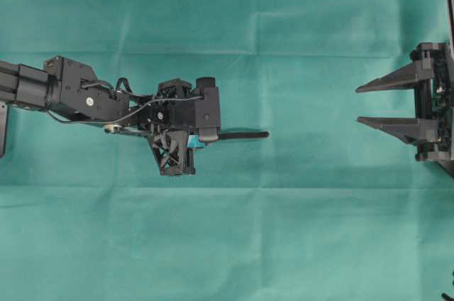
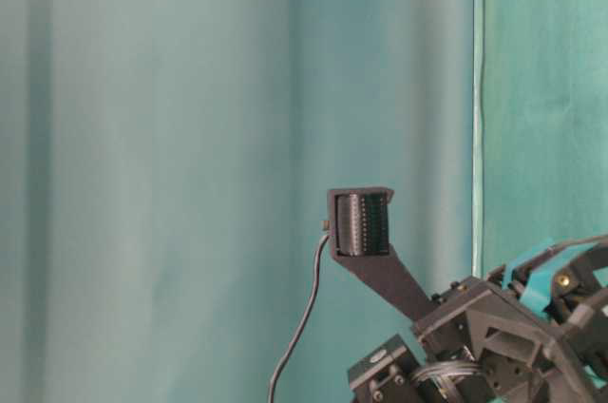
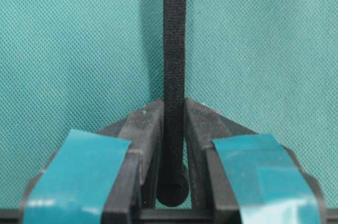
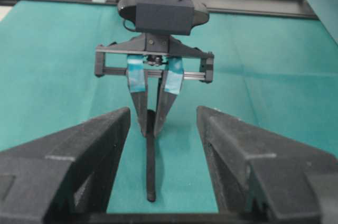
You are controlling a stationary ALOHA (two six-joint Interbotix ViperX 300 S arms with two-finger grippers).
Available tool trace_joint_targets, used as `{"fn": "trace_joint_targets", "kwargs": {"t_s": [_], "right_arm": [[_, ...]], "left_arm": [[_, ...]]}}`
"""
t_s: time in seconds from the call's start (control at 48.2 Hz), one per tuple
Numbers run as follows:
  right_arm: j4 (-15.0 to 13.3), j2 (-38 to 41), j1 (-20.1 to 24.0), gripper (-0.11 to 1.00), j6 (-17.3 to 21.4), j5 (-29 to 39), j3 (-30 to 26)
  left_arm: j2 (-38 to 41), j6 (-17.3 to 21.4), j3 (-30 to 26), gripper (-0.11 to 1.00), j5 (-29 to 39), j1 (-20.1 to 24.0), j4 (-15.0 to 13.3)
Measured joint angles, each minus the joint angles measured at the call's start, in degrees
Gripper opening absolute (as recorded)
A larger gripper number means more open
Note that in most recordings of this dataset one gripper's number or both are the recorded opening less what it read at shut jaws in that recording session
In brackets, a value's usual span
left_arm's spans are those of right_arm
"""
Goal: Peel off the Velcro with your right arm.
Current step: 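Lift the strap end upward with the left gripper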
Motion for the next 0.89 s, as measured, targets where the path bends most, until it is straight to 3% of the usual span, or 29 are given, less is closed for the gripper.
{"fn": "trace_joint_targets", "kwargs": {"t_s": [0.187,0.561,0.727,0.893], "right_arm": [[0.0,0.0,-0.1,0.22,0.0,0.0,0.2],[0.0,0.1,-0.1,0.22,-0.1,0.1,-0.8],[-0.4,1.3,-0.1,0.22,-0.6,0.4,-2.3],[-2.5,4.0,0.0,0.22,-1.4,0.8,-4.1]], "left_arm": [[-1.0,-0.3,0.0,0.1,0.1,-0.3,0.0],[-10.2,-1.6,1.0,0.1,0.1,-2.0,0.0],[-13.6,-8.0,2.6,0.1,-1.0,-2.1,0.0],[-16.9,-14.7,5.9,0.1,-6.2,-2.1,-0.1]]}}
